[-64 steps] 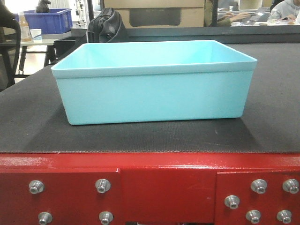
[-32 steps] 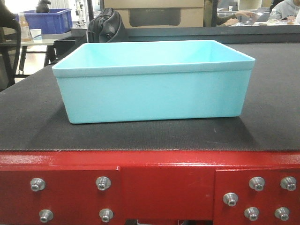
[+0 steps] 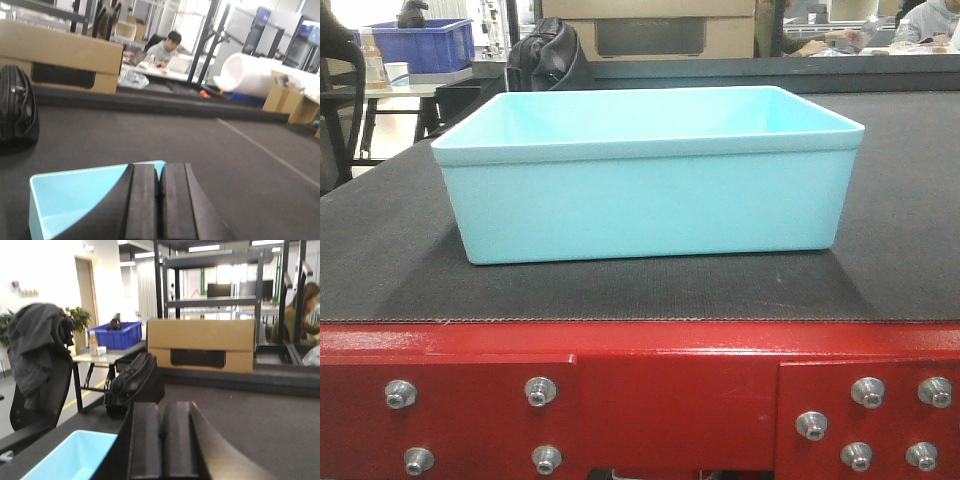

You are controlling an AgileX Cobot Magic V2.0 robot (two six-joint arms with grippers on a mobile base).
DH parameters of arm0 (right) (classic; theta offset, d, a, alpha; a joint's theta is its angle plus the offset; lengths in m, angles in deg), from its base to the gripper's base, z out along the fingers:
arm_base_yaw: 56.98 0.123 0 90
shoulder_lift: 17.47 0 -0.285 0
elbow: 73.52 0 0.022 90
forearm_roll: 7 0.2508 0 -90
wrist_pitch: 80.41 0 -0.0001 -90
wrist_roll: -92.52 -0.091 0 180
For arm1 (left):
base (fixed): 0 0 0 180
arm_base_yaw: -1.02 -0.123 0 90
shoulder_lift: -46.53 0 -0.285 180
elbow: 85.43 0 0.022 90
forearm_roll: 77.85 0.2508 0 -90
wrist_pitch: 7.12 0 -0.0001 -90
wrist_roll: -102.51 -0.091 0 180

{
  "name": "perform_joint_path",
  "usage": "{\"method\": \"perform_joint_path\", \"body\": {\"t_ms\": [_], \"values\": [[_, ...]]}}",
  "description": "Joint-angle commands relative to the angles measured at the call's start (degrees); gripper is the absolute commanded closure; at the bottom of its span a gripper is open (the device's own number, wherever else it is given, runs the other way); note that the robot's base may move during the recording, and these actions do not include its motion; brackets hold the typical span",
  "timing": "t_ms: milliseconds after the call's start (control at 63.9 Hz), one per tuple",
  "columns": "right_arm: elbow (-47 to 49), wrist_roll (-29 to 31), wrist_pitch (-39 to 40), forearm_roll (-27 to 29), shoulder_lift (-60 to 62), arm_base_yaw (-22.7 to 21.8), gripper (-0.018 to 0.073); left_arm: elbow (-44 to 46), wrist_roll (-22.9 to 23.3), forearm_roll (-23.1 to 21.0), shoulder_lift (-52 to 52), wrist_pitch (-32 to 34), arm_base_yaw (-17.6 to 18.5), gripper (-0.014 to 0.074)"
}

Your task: Fetch blue bin and place on conveyor start

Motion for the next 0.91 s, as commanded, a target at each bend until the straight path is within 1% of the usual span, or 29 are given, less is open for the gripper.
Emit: {"method": "perform_joint_path", "body": {"t_ms": [0,376,454,501,516,563,626,642,689,736,798,892], "values": [[-0.15,0.47,0.58,-0.65,1.7,-0.18,0.0724,-0.03,-0.08,-0.17,-1.37,0.7,0.45,0.0707],[-0.15,0.47,0.43,-0.65,2.8,-0.18,0.0724,-0.03,-0.08,-0.17,-1.92,0.85,0.45,0.0707],[-0.44,0.47,-2.13,-0.65,3.71,-0.34,0.0724,-0.03,-0.08,-0.17,-1.92,0.85,0.45,0.0707],[-1.62,0.76,-4.76,-0.65,4.8,-1.61,0.0724,-0.03,-0.08,-0.17,-1.92,0.85,0.45,0.0707],[-2.09,1.28,-5.36,-0.38,5.15,-2.14,0.0724,-0.03,-0.08,-0.17,-1.92,0.85,0.45,0.0707],[-4.18,4.61,-6.23,3.05,6.52,-4.56,0.0724,-0.03,-0.08,-0.17,-1.92,0.85,0.45,0.0707],[-7.39,12.76,-6.23,8.62,8.6,-8.45,0.0724,-0.03,-0.08,-0.17,-1.92,0.85,0.45,0.0707],[-8.49,15.99,-6.23,10.58,9.18,-9.72,0.0724,-0.03,-0.08,-0.17,-1.92,0.85,0.45,0.0707],[-11.02,22.54,-6.23,15.33,10.44,-12.32,0.0724,-0.03,-0.08,-0.17,-1.92,0.85,0.45,0.0707],[-13.13,26.17,-6.03,18.51,11.45,-14.25,0.0724,-0.03,-0.08,-0.17,-1.92,0.85,0.45,0.0707],[-16.36,26.66,-5.53,19.08,13.01,-15.4,0.0724,-0.03,-0.08,-0.17,-1.92,0.85,0.45,0.0707],[-20.39,26.66,-4.11,19.08,15.58,-15.55,0.0724,-0.03,-0.08,-0.17,-1.92,0.85,0.45,0.0707]]}}
